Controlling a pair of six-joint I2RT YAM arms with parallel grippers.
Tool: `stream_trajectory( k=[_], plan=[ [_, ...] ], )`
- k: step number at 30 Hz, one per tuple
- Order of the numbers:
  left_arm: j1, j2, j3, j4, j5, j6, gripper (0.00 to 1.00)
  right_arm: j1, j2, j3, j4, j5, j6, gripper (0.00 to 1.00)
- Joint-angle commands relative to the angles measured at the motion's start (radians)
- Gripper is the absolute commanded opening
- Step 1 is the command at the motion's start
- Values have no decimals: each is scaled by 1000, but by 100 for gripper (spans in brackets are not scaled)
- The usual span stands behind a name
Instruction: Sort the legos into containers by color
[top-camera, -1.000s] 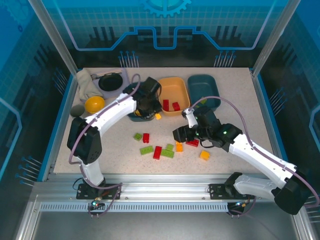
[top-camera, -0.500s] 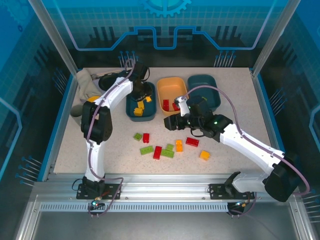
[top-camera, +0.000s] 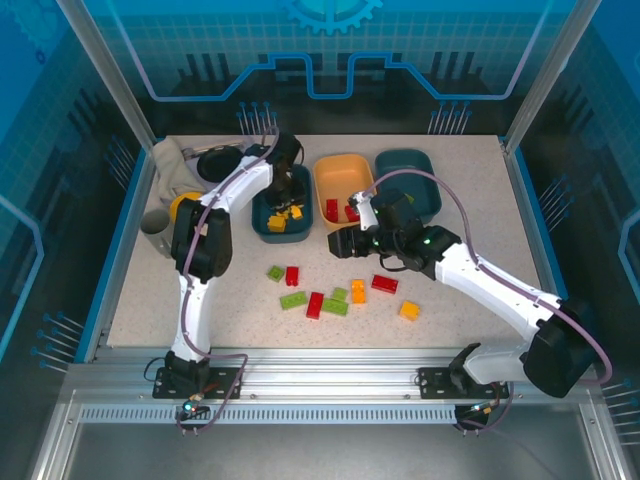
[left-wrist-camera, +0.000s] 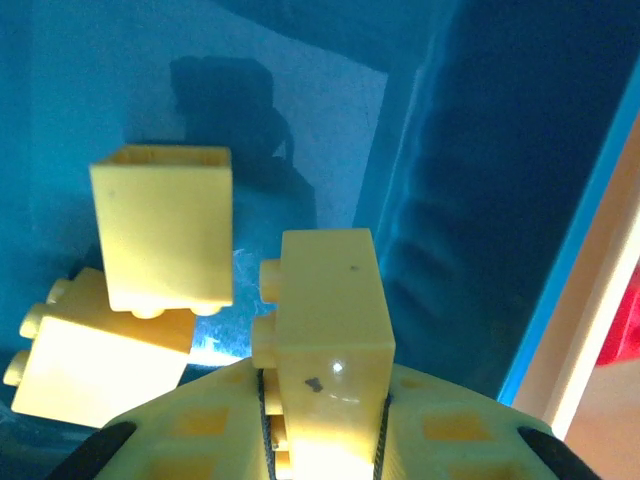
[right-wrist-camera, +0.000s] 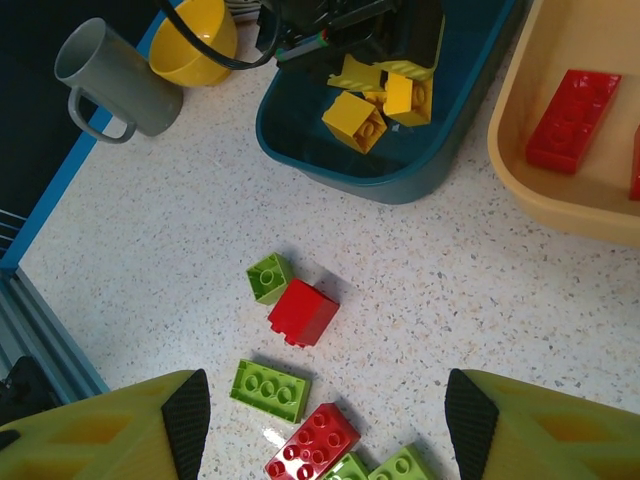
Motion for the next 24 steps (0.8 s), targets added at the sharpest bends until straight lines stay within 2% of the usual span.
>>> stream_trajectory(
  k=[1, 6, 13, 19, 24],
  plan=[
    [-19, -23, -14, -65, 26, 109, 27, -13, 18, 25, -4, -12, 21, 66],
    [-40, -22, -30, -102, -21, 159, 31, -14, 31, 35, -21, -9, 25, 66],
    [-47, -28, -67, -98, -41, 150, 37, -15, 34, 43, -50, 0, 27, 66],
    [-56, -36, -52, -105, -49, 151, 49, -14, 39, 50, -89, 10, 14, 66],
    [-74, -84, -29, -110, -62, 135, 57, 1, 45, 79, -210, 82, -30, 65]
  ],
)
